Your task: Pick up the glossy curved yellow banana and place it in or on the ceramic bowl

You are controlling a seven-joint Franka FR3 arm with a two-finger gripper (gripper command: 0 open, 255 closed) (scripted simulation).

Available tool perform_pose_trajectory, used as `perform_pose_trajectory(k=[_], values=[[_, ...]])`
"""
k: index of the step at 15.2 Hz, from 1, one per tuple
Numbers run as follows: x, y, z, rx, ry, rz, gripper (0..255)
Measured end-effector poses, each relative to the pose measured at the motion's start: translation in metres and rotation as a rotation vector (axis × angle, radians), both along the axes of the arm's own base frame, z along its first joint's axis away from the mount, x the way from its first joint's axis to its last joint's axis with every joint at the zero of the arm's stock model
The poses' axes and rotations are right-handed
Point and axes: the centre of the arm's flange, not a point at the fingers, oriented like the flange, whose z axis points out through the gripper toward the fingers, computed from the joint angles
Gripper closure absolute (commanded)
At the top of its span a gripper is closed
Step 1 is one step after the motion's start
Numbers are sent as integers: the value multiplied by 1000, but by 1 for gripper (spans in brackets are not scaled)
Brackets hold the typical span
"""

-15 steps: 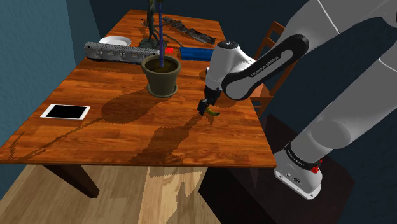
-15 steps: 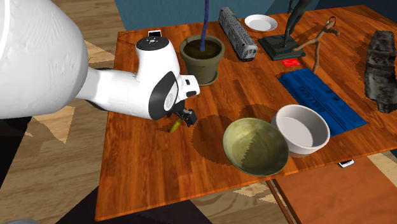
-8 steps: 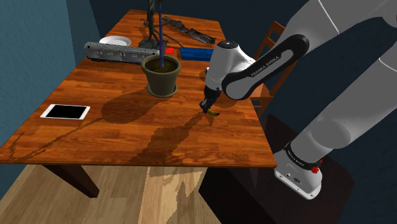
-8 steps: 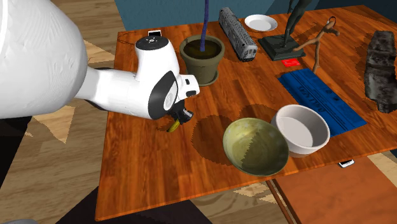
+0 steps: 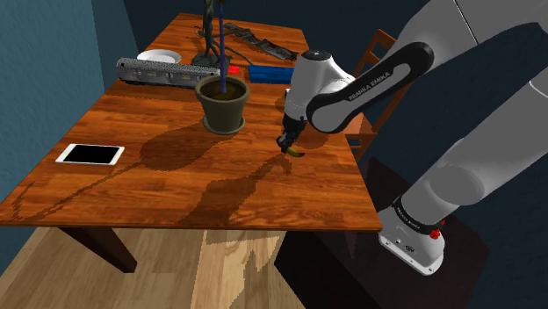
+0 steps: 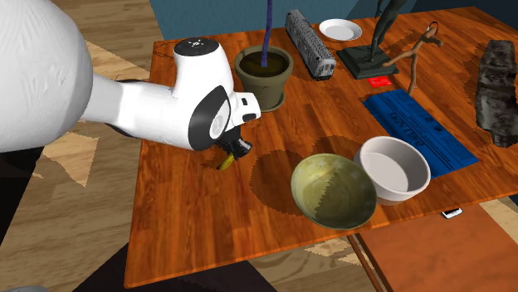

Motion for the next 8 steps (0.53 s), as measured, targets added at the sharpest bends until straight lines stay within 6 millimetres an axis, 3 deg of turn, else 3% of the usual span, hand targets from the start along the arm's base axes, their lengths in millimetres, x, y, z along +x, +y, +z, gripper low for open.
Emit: perform_pose_trajectory(k=[8], values=[[0, 0, 41, 0, 0, 0, 255]])
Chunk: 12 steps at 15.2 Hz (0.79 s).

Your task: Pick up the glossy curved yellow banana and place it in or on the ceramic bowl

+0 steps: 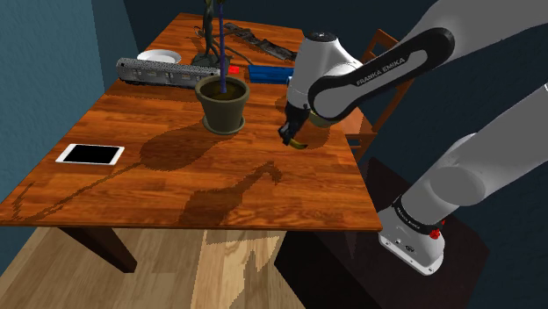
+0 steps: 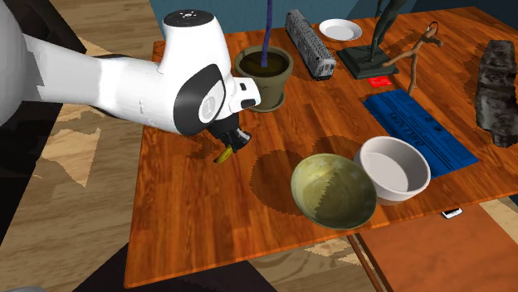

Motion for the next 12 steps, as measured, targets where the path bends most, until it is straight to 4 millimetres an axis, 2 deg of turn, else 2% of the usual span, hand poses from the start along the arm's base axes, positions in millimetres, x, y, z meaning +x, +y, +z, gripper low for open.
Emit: perform_pose_trajectory(k=[12], values=[[1, 0, 64, 0, 0, 0, 255]])
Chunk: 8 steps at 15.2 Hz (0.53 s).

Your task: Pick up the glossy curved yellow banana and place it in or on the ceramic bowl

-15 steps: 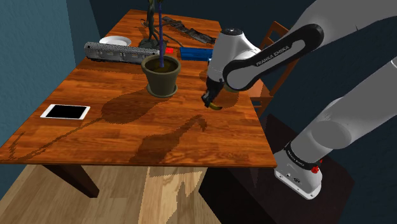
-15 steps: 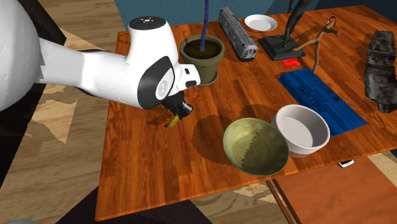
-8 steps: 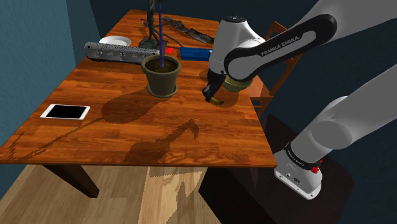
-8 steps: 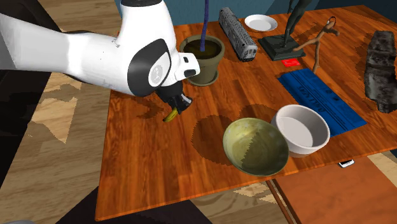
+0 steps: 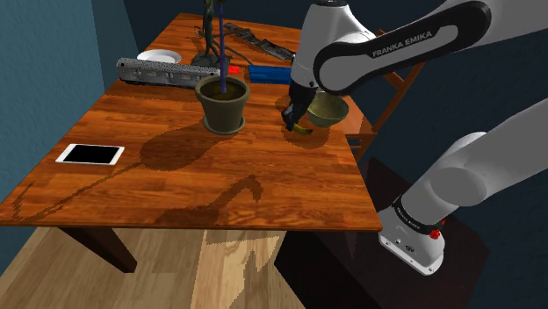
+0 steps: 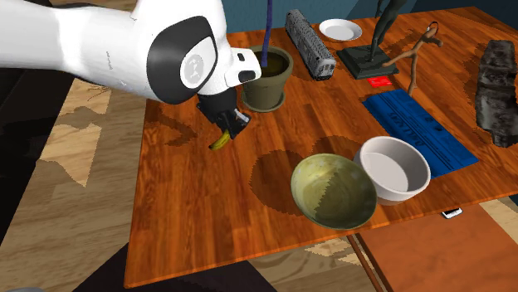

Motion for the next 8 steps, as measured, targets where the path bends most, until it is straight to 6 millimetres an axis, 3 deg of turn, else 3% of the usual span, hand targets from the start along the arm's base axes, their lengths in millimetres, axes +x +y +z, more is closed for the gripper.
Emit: perform_pose_trajectory(k=[8], values=[[0, 0, 43, 0, 0, 0, 255]])
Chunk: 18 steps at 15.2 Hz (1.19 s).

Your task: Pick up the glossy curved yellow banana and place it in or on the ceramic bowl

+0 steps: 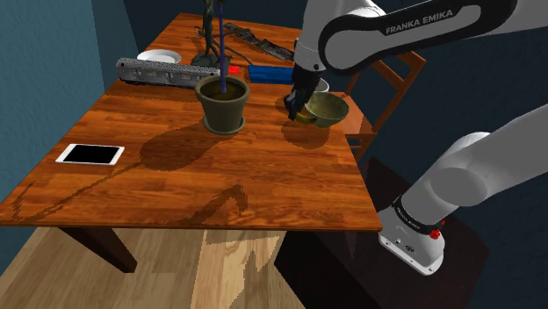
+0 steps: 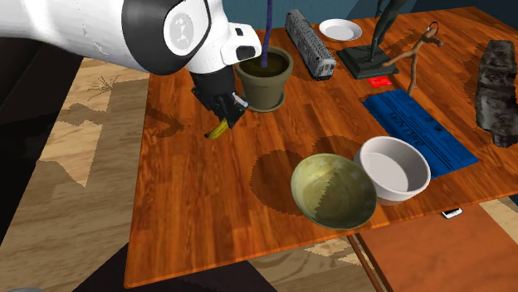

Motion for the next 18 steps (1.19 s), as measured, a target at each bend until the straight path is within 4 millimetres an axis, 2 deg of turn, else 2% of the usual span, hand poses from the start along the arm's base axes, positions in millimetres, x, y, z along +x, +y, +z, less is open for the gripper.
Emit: perform_pose_trajectory(k=[2, 4, 18], values=[[2, -7, 5, 0, 0, 0, 255], [8, -27, 5, 0, 0, -1, 255], [65, -201, -2, 1, 0, -2, 255]])
